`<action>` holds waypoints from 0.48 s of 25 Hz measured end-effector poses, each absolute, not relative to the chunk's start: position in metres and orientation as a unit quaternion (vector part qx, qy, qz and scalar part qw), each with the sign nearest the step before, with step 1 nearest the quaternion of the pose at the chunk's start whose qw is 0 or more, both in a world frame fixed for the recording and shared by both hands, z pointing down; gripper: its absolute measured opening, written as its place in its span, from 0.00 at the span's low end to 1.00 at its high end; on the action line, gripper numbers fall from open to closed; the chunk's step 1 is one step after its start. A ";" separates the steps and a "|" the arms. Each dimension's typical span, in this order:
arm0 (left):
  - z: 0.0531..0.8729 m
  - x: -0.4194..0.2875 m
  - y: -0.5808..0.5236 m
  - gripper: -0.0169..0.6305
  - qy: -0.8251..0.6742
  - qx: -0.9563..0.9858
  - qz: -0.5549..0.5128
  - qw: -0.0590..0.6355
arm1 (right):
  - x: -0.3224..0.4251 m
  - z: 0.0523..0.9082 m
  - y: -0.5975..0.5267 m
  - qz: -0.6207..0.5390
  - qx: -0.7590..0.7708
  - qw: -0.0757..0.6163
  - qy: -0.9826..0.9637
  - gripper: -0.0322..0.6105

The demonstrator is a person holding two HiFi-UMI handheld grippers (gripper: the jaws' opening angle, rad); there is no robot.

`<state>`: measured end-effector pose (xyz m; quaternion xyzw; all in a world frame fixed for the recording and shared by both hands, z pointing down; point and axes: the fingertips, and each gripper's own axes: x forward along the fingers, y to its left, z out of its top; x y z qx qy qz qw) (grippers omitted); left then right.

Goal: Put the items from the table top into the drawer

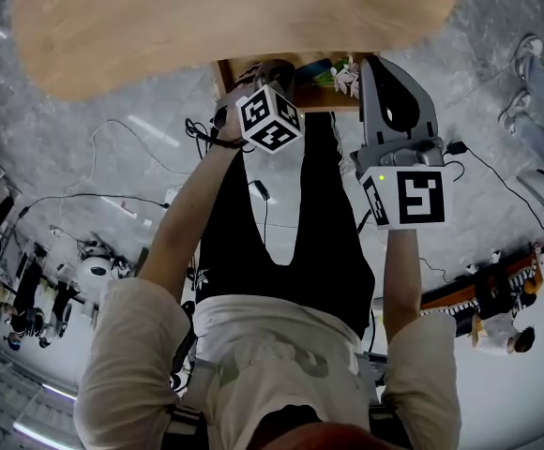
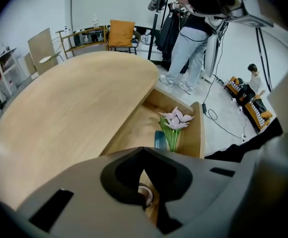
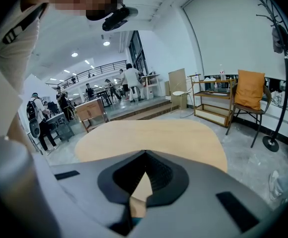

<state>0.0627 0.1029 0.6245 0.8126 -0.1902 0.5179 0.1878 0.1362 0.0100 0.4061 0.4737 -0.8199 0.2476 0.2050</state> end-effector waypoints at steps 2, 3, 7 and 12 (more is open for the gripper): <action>0.619 0.062 0.098 0.04 -0.198 0.815 0.512 0.185 | 0.134 0.402 0.008 0.245 0.474 0.201 -0.822 0.06; 0.616 0.062 0.095 0.04 -0.202 0.817 0.509 0.184 | 0.133 0.401 0.006 0.243 0.474 0.200 -0.822 0.06; 0.594 0.063 0.081 0.03 -0.226 0.827 0.471 0.207 | 0.125 0.400 0.001 0.236 0.471 0.198 -0.827 0.06; 0.518 0.055 0.041 0.04 -0.314 0.837 0.370 0.253 | 0.108 0.377 -0.011 0.223 0.464 0.187 -0.837 0.06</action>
